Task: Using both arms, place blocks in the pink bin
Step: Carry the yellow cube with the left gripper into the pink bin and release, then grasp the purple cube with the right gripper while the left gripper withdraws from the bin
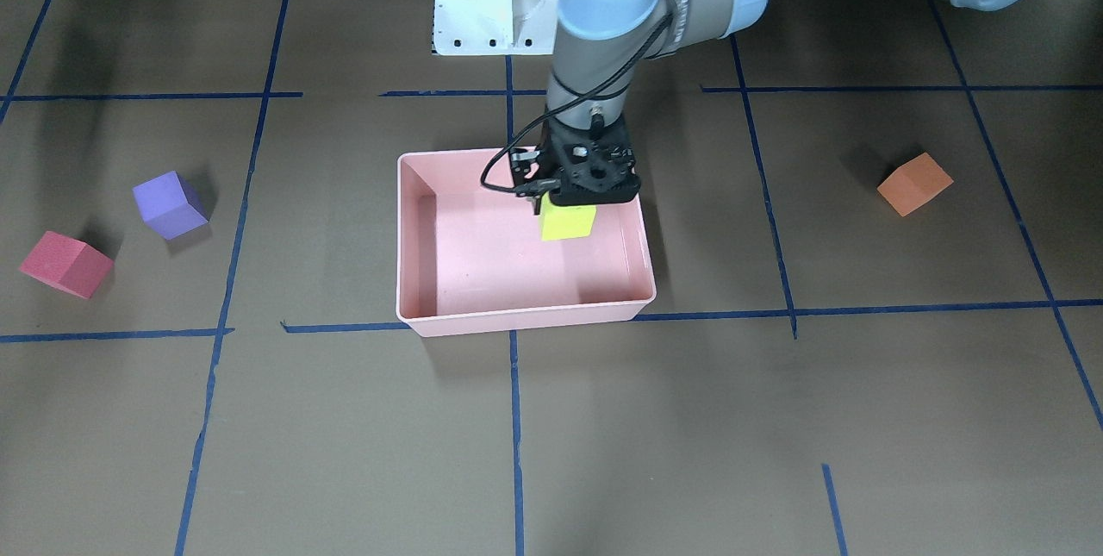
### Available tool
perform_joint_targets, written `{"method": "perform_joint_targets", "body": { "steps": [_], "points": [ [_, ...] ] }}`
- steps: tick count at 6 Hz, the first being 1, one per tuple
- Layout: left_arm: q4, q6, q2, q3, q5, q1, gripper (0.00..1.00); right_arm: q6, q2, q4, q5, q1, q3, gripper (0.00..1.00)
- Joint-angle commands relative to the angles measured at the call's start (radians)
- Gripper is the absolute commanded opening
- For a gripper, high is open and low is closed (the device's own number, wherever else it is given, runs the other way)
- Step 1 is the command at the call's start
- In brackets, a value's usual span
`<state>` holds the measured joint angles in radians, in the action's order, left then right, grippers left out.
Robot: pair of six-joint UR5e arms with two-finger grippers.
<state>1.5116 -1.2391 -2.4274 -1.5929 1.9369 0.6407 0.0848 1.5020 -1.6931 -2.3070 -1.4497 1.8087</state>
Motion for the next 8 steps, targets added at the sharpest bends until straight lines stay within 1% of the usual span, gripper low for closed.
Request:
{"method": "perform_joint_targets", "body": {
  "steps": [1, 2, 3, 4, 5, 6, 7, 8],
  "points": [
    [-0.051, 0.144, 0.064, -0.104, 0.008, 0.005, 1.0, 0.001, -0.038, 0.003, -0.003, 0.087, 0.018, 1.0],
    [-0.161, 0.249, 0.133, -0.25, 0.014, 0.016, 1.0, 0.01, -0.043, 0.003, -0.003, 0.162, 0.07, 1.0],
    [-0.166, 0.292, 0.205, -0.327, 0.016, 0.034, 1.0, 0.059, -0.045, 0.015, 0.001, 0.228, 0.114, 1.0],
    [-0.163, 0.308, 0.221, -0.331, 0.016, 0.046, 1.0, 0.214, -0.029, 0.159, 0.012, 0.295, 0.116, 1.0],
    [-0.163, 0.308, 0.222, -0.331, 0.016, 0.045, 1.0, 0.378, 0.003, 0.312, 0.067, 0.383, 0.118, 1.0],
    [-0.16, 0.308, 0.223, -0.331, 0.016, 0.046, 1.0, 0.441, 0.067, 0.428, 0.128, 0.464, 0.116, 1.0],
    [-0.159, 0.308, 0.223, -0.331, 0.016, 0.046, 1.0, 0.498, 0.107, 0.497, 0.168, 0.529, 0.116, 1.0],
    [-0.159, 0.308, 0.223, -0.331, 0.016, 0.046, 1.0, 0.498, 0.139, 0.524, 0.187, 0.561, 0.11, 1.0]
  ]
}}
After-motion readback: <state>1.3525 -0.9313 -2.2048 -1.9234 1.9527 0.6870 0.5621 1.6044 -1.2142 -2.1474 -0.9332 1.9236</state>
